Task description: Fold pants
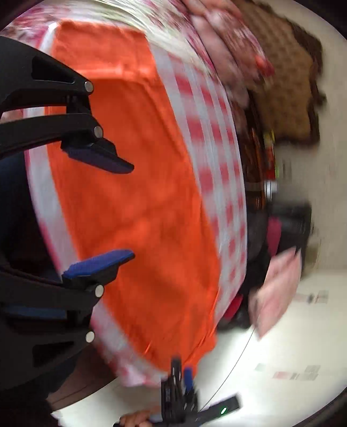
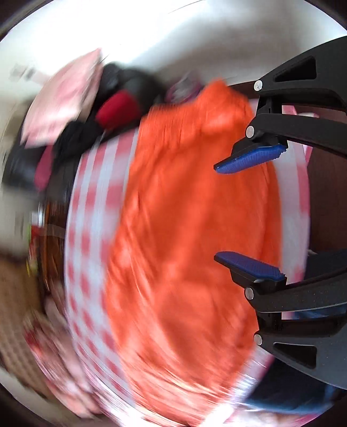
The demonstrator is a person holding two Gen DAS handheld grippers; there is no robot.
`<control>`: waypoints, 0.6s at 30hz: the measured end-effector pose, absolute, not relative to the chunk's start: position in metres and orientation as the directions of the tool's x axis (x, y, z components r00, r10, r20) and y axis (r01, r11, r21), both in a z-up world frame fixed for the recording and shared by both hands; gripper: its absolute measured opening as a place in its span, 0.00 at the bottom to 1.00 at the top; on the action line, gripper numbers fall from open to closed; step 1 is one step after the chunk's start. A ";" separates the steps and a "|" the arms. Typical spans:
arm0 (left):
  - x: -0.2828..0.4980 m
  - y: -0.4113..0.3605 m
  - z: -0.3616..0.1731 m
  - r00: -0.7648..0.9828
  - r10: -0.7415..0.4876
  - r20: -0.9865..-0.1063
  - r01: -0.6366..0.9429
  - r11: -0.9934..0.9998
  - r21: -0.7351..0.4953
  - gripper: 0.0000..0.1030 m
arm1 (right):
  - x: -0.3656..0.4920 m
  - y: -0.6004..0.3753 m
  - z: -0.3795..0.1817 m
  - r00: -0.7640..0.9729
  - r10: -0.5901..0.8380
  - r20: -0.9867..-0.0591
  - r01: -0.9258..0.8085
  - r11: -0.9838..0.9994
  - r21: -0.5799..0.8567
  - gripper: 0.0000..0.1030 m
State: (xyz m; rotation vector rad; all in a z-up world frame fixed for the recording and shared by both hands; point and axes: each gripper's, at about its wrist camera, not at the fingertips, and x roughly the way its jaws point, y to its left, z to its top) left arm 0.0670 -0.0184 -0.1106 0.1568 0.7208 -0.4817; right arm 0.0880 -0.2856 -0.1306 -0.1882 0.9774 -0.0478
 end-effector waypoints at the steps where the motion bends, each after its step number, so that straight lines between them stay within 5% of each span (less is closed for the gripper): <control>1: 0.063 -0.038 -0.113 0.632 -0.388 -0.671 0.521 0.853 -0.003 0.55 | 0.084 -0.275 -0.134 0.568 -0.131 -0.812 -0.078 0.974 -0.211 0.57; 8: 0.049 -0.130 -0.139 0.603 -0.398 -0.691 0.691 0.694 0.204 0.36 | 0.081 -0.246 -0.157 0.603 -0.202 -0.772 -0.175 0.911 -0.375 0.53; 11: 0.046 -0.154 -0.154 0.598 -0.387 -0.702 0.721 0.642 0.260 0.30 | 0.082 -0.246 -0.165 0.606 -0.193 -0.772 -0.196 0.904 -0.379 0.38; 13: 0.047 -0.165 -0.160 0.606 -0.370 -0.705 0.722 0.628 0.291 0.25 | 0.079 -0.249 -0.170 0.595 -0.168 -0.786 -0.195 0.919 -0.344 0.07; 18: 0.049 -0.181 -0.173 0.637 -0.331 -0.696 0.710 0.604 0.362 0.22 | 0.069 -0.254 -0.153 0.654 -0.071 -0.753 -0.203 0.942 -0.265 0.01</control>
